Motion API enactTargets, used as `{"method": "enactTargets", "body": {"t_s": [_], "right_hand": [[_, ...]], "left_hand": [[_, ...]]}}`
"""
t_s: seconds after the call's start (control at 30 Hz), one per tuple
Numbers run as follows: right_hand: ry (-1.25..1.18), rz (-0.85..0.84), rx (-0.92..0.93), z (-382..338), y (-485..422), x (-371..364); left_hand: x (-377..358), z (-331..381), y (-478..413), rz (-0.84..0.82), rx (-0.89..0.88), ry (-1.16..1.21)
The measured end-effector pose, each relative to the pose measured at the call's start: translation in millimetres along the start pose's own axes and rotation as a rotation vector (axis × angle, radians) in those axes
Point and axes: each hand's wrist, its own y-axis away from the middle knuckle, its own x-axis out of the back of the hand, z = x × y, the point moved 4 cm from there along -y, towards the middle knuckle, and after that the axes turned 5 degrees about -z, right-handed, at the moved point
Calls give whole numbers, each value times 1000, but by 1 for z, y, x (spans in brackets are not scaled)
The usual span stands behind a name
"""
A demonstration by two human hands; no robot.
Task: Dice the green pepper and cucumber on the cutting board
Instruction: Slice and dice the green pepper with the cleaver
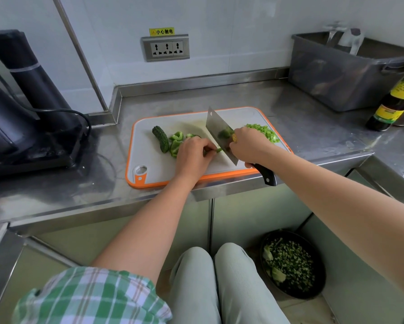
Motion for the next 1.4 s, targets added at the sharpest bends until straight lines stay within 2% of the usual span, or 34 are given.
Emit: {"method": "enactTargets", "body": {"t_s": [0.27, 0.5, 0.63, 0.77, 0.97, 1.13, 1.4], "right_hand": [[-67, 98, 1, 3, -5, -4], [11, 12, 7, 0, 1, -1], [33, 33, 8, -4, -4, -8], [-57, 62, -10, 0, -5, -8], [-18, 13, -18, -1, 0, -1], [21, 34, 5, -4, -5, -9], [-23, 24, -17, 2, 0, 0]], "left_hand": [[-2, -3, -1, 1, 0, -21], [-2, -4, -2, -3, -10, -35], [-2, -3, -1, -18, 0, -46], [-1, -2, 0, -19, -8, -31], [0, 1, 0, -21, -14, 0], [-2, -1, -1, -34, -23, -9], [-2, -2, -3, -17, -22, 4]]}}
